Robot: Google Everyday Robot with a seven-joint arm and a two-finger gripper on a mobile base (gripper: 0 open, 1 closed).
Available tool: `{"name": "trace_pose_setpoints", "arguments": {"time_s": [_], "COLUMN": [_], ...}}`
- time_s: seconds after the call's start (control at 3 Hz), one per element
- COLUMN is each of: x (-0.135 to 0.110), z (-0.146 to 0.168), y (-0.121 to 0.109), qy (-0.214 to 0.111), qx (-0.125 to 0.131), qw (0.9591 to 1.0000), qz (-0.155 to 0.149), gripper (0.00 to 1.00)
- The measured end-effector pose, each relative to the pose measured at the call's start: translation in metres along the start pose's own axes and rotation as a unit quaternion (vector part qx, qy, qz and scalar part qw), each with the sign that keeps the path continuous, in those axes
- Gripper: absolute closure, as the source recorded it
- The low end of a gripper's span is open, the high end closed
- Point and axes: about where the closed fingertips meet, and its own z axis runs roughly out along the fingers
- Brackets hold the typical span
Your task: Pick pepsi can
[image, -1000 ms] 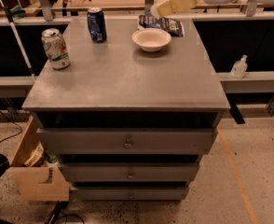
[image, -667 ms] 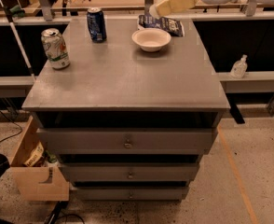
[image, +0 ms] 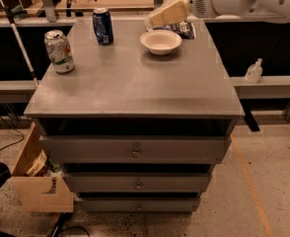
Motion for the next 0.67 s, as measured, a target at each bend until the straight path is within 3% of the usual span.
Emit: {"name": "trace_pose_setpoints", "arguments": {"time_s": [0.33,0.67], "x": [0.012,0.015], "z": [0.066,0.121], "y": [-0.022,-0.045], "qy": [-0.020,-0.049], "qx": [0.043,0.066], "qw": [0.9983,0.9951], "qz": [0.035,0.054], "gripper": [0.00,0.00]}}
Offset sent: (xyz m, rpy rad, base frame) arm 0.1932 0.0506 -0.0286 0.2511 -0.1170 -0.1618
